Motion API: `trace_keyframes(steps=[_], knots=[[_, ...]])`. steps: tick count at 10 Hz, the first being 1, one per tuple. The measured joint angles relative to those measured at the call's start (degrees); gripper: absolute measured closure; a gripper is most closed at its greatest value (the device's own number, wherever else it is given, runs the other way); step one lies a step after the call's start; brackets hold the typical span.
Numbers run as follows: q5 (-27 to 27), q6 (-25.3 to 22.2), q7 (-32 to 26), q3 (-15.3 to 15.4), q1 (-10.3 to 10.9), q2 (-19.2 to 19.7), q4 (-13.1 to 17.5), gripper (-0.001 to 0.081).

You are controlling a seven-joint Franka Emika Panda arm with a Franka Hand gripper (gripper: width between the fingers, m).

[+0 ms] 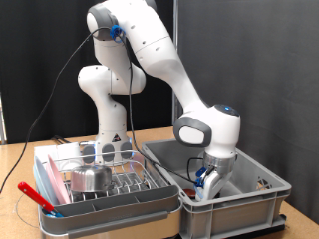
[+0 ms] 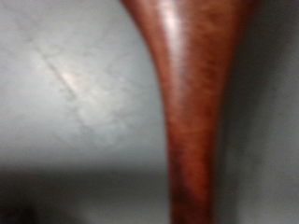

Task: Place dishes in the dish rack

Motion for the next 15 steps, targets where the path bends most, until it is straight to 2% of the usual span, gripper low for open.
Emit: trace_keyframes(steps=[1,2,3,4,5,6,8,11,13,15], knots=[[0.0,0.0,0.5,0.1,0.2,0.0,0.0,0.0259],[0.1,0.0,0.9,0.2,0.4,0.0,0.0,0.0259],[0.2,0.1,1.1,0.2,0.4,0.0,0.0,0.0438],[0.4,0.1,1.2,0.3,0.4,0.0,0.0,0.0573],[0.9,0.1,1.2,0.5,0.3,0.0,0.0,0.0573],[1.9,0.0,1.1,0.8,-0.1,0.0,0.0,0.0731],[4.4,0.0,-0.5,2.3,-1.8,0.0,-0.2,0.0730],[8.1,0.0,-3.0,6.0,-5.7,-0.6,-0.4,0.0730],[12.7,0.0,-6.2,10.7,-10.4,-2.1,-0.8,0.0730],[18.3,-1.5,-10.6,16.9,-16.5,-4.9,-1.4,0.0730]])
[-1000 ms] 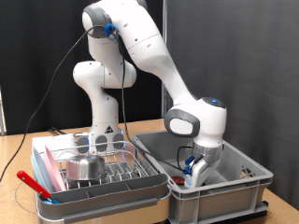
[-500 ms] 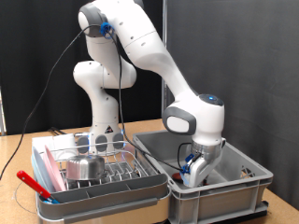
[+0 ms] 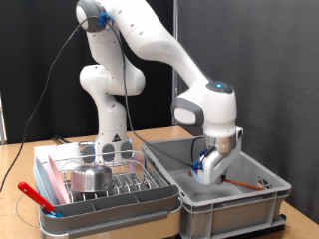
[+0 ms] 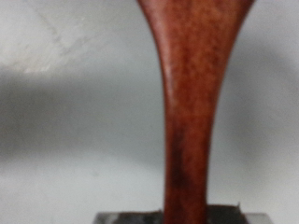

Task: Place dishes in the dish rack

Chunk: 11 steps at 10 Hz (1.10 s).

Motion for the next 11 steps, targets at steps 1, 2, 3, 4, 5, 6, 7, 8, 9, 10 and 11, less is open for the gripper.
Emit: trace_keyframes(steps=[1,2,3,4,5,6,7,8,9,10,11], knots=[[2.4,-1.1,-2.1,3.1,-3.0,-1.6,-0.2,0.0730],[4.5,-2.7,-3.5,5.9,-5.5,-3.3,-0.1,0.0730],[6.4,-3.8,-4.3,8.4,-7.8,-5.2,0.0,0.0730],[8.6,-4.8,-5.2,11.0,-10.3,-7.3,0.1,0.0730],[11.1,-6.3,-6.1,13.6,-12.8,-9.5,0.3,0.0730],[14.7,-8.7,-8.2,16.8,-16.2,-12.2,0.9,0.0730],[18.2,-10.8,-11.0,19.6,-19.4,-15.1,1.5,0.0730],[21.3,-12.8,-13.5,22.0,-22.2,-20.1,1.1,0.0730],[21.3,-12.5,-13.4,22.0,-22.1,-19.6,1.0,0.0730],[22.6,-16.2,-11.6,21.8,-22.0,-18.6,1.5,0.0730],[25.3,-21.7,-9.9,21.4,-22.2,-17.2,2.7,0.0730]])
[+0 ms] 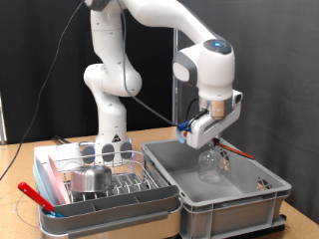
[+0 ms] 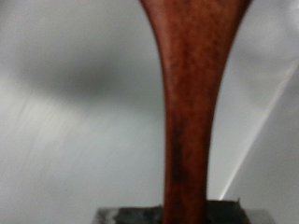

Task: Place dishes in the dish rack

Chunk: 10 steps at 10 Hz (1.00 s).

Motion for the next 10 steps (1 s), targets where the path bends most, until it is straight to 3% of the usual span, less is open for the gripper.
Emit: trace_keyframes(steps=[3,4,5,6,8,10], knots=[[11.0,-14.5,2.1,-0.3,-2.1,3.2,3.2,0.0730],[15.4,-16.3,-0.3,1.0,-4.4,2.7,3.5,0.0730],[19.3,-16.6,-3.7,3.7,-7.7,-3.1,2.3,0.0730],[19.3,-16.5,-3.3,3.5,-7.6,-2.8,2.3,0.0730],[30.0,-15.9,-2.2,3.6,-8.7,-2.3,1.7,0.0730],[39.0,-17.4,4.2,3.3,-10.2,-2.3,1.8,0.0730]])
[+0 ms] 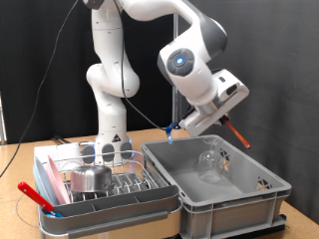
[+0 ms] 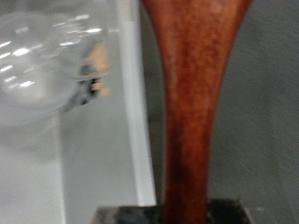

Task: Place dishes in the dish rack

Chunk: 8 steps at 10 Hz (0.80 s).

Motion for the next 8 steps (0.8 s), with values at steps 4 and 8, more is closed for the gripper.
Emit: trace_keyframes(steps=[4,8], knots=[[6.6,-5.0,12.7,-1.2,-1.7,0.3,0.0,0.0730],[10.5,-10.5,25.9,-5.5,1.0,9.4,1.4,0.0730]])
